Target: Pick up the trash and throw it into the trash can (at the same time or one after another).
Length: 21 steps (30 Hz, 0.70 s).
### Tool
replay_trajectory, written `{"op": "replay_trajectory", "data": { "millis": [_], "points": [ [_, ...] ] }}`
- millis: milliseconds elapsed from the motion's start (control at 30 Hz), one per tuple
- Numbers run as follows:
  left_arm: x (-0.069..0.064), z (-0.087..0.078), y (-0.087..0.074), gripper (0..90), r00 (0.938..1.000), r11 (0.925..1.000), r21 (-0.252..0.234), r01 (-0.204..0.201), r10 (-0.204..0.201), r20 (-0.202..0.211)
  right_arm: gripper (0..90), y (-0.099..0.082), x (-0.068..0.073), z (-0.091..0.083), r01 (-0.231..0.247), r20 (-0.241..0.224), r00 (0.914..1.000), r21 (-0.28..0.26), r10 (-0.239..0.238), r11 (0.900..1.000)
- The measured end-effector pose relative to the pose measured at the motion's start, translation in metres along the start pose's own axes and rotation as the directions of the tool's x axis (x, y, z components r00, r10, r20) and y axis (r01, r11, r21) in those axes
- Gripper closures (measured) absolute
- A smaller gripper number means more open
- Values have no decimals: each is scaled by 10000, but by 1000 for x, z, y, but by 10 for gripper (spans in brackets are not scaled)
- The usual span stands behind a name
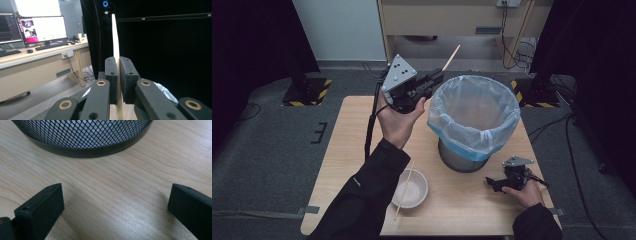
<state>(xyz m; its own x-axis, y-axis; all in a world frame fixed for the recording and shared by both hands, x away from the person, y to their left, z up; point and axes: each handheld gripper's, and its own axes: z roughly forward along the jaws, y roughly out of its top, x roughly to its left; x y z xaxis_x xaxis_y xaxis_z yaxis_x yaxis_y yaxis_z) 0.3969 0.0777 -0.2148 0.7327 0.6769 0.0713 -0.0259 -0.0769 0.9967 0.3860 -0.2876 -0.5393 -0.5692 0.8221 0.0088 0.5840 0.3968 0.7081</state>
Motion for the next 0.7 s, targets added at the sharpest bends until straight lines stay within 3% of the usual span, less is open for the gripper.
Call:
{"op": "replay_trajectory", "data": {
  "millis": [700],
  "points": [
    [-9, 45, 9, 851, 9999, 10000, -81, -40, 41, 161, 8, 0, 0, 0, 5, 0, 10000, -1, -5, 10000]
  ]
}}
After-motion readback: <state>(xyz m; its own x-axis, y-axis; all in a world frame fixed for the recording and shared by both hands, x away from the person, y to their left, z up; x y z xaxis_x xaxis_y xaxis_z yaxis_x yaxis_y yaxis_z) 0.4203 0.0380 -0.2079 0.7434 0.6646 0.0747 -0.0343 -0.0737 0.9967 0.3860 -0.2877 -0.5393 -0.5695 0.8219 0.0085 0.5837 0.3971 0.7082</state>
